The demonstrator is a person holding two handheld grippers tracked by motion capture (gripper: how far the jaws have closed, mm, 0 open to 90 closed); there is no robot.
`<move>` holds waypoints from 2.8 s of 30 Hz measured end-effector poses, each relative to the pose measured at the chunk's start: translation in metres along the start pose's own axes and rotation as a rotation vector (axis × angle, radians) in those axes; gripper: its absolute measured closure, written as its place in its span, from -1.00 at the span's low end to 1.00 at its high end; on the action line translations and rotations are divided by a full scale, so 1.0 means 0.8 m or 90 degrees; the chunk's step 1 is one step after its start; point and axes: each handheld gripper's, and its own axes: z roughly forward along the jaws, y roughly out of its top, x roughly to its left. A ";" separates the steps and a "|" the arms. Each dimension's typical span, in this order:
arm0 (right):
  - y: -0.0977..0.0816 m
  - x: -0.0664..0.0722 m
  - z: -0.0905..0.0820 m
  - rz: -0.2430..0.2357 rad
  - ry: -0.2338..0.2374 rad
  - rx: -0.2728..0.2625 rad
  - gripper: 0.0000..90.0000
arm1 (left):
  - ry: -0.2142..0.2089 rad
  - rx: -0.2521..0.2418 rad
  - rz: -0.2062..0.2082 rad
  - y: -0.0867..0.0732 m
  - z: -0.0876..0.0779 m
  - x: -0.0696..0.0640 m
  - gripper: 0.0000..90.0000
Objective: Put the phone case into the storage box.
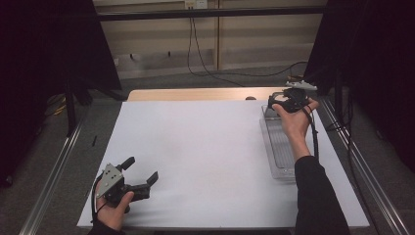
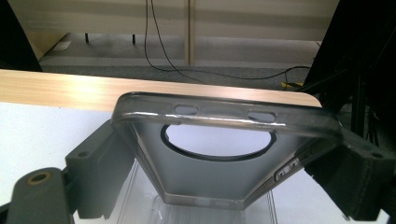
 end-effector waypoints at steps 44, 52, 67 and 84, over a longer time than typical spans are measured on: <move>0.005 0.001 0.025 0.000 -0.003 -0.030 -0.75 | 0.002 0.000 0.001 0.000 -0.002 0.002 -0.95; 0.005 -0.002 0.026 0.002 0.006 -0.029 -0.76 | 0.002 0.000 0.001 0.000 -0.002 0.002 -0.95; 0.002 -0.005 0.030 0.015 0.047 -0.036 -0.99 | 0.005 0.001 0.003 0.000 -0.002 0.003 -0.95; 0.009 -0.008 0.025 0.034 0.070 -0.086 -0.96 | 0.010 0.004 0.000 -0.001 0.000 0.002 -0.95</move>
